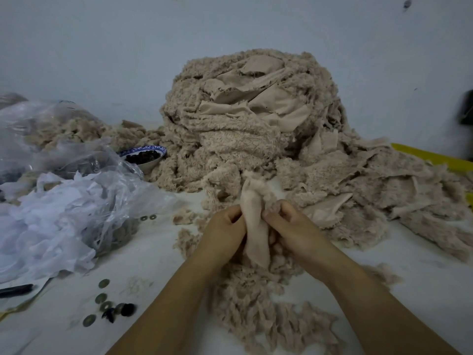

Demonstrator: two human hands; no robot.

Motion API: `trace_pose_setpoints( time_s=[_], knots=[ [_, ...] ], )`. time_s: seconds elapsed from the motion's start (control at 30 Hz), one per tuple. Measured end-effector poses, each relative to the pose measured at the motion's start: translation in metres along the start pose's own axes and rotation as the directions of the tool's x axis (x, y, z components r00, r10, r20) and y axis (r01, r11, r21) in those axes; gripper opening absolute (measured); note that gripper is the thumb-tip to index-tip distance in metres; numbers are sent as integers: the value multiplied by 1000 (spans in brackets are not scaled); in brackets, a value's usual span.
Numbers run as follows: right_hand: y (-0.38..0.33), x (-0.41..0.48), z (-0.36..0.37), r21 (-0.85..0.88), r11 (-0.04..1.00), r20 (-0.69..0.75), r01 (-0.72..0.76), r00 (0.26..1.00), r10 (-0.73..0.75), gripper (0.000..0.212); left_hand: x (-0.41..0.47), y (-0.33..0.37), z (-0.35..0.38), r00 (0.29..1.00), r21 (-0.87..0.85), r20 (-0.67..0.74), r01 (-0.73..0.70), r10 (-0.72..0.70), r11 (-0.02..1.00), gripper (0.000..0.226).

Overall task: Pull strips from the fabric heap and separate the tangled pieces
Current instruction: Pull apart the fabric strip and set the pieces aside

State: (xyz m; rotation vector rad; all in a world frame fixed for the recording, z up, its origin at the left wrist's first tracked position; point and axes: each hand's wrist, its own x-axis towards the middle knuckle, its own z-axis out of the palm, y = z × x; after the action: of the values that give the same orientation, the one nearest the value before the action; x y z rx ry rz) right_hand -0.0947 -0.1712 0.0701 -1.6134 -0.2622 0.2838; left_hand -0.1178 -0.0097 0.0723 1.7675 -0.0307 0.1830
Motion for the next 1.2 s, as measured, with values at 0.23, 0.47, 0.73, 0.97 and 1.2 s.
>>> trace_pose_setpoints(
  time_s=[0.23,0.47,0.73,0.97,1.2],
  knots=[
    [-14,13,-31,748,626,-278,220,960,-5,20,20,-2,-19,912,64,-408,-28,52,998,15],
    [-2,6,-9,539,842,-171,21,982,84,32,27,-16,-16,961,171,-270,113,-64,979,41],
    [-7,1,6,497,867,-35,-32,998,57,48,-11,11,17,923,363,172,-384,343,849,40],
    [-2,2,6,378,923,-33,-68,996,86,30,-14,8,22,900,366,146,-435,411,823,30],
    [0,5,1,420,906,-168,-43,978,124,26,20,-22,-9,985,640,-159,49,70,767,22]
  ],
)
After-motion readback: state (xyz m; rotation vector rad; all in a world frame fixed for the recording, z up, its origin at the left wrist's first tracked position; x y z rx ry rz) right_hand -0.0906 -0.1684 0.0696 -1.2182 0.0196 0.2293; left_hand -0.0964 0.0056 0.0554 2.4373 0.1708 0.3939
